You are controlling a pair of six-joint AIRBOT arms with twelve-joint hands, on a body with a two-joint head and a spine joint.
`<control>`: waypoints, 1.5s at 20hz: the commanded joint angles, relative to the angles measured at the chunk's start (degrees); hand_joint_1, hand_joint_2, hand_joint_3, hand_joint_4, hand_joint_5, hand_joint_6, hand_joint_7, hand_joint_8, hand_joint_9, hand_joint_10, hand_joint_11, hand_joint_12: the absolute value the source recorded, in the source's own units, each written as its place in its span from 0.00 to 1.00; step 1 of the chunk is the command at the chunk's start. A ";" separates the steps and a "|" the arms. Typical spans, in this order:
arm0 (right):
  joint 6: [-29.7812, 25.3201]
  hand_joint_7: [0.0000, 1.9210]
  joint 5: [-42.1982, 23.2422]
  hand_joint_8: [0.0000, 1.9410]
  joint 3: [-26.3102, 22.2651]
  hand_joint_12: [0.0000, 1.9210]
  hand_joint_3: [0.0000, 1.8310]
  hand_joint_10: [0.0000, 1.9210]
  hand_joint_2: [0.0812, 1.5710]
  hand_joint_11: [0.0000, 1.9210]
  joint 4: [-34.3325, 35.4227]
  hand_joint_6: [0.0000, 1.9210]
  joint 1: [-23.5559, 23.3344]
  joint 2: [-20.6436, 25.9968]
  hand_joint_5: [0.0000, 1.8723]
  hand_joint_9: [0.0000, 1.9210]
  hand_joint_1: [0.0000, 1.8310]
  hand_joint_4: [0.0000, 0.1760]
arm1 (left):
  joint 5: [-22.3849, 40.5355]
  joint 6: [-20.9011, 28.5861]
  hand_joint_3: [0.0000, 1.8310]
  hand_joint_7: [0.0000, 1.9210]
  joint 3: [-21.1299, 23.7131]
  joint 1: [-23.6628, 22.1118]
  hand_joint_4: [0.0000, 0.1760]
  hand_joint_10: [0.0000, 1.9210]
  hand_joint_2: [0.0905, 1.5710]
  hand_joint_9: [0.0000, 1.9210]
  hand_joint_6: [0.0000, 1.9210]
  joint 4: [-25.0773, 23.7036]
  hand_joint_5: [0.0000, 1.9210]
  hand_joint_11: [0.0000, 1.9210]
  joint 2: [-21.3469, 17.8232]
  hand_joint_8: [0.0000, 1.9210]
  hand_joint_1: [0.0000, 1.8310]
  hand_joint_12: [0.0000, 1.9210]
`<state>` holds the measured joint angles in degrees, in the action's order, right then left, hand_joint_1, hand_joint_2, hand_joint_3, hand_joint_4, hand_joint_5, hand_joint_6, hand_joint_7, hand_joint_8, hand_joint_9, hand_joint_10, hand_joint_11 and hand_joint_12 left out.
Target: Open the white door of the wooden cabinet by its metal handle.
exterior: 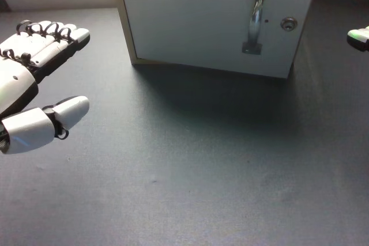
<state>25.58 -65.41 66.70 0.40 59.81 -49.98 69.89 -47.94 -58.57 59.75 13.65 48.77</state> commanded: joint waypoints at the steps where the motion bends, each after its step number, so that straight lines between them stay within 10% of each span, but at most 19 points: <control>1: -0.34 0.00 -6.83 0.00 0.23 0.05 0.01 0.00 0.87 0.00 1.68 0.00 -0.70 0.13 0.01 0.00 0.11 0.00 | 7.23 0.28 0.01 0.00 -0.25 -0.33 0.00 0.00 0.88 0.00 0.00 0.40 0.01 0.01 -0.03 0.00 0.00 0.01; 30: -0.35 0.00 10.96 0.00 12.09 0.00 0.00 0.00 0.88 0.00 -3.89 0.00 -17.51 -7.72 0.00 0.00 0.00 0.00 | 7.26 1.37 0.00 0.01 -0.48 -0.35 0.00 0.00 0.93 0.01 0.00 -0.09 0.02 0.03 0.39 0.00 0.00 0.02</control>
<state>25.52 -48.01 78.63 -5.41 42.68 -58.17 70.13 -46.68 -58.67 59.81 13.04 49.15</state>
